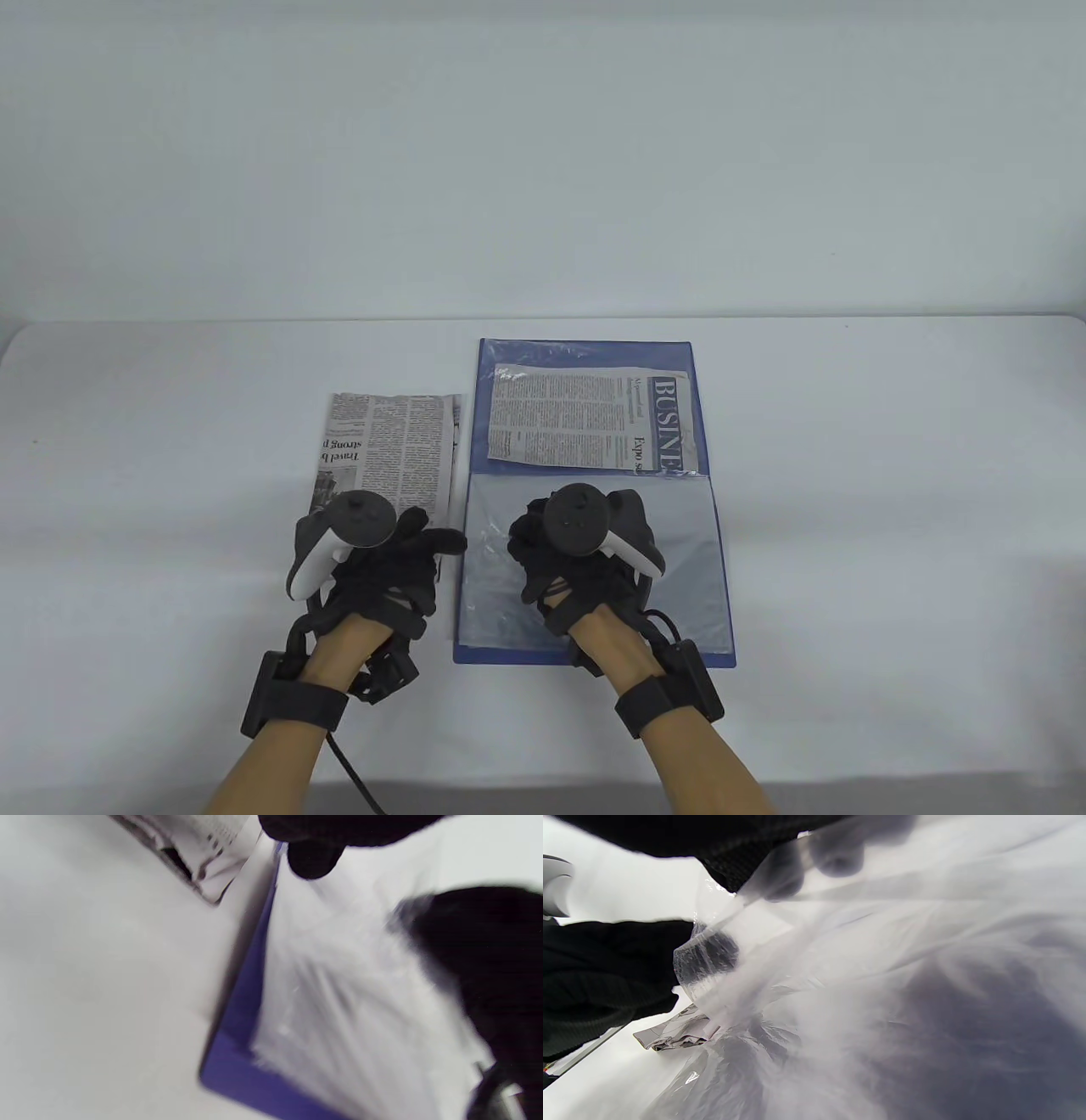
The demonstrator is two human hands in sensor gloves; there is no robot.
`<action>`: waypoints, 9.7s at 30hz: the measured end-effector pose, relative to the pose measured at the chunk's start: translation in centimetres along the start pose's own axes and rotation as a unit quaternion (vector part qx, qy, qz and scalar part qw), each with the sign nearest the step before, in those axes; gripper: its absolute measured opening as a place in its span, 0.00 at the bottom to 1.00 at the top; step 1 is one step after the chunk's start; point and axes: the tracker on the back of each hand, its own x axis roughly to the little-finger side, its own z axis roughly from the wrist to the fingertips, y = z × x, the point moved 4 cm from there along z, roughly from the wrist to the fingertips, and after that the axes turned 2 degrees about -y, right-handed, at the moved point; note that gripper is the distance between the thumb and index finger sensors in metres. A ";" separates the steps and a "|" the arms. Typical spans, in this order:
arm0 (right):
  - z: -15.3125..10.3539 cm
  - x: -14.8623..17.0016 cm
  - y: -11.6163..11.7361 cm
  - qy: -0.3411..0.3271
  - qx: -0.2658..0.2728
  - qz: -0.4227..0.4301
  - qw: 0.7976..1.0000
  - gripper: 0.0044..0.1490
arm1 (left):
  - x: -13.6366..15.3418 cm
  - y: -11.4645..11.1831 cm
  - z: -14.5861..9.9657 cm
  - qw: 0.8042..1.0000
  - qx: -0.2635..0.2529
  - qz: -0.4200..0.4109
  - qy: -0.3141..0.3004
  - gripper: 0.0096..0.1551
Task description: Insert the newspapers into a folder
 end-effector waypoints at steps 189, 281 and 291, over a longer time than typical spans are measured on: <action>-6.3 -5.5 -9.2 -0.182 0.233 0.089 0.951 0.29 | -5.4 4.5 4.0 0.955 -0.090 -0.283 -0.014 0.23; -0.6 -0.3 0.4 0.017 -0.008 0.004 1.000 0.22 | -2.1 -1.0 -1.0 0.987 -0.056 0.110 0.100 0.34; -0.7 0.1 -0.2 0.006 0.015 0.031 0.999 0.22 | -1.1 -3.4 0.8 0.983 0.090 0.127 0.096 0.31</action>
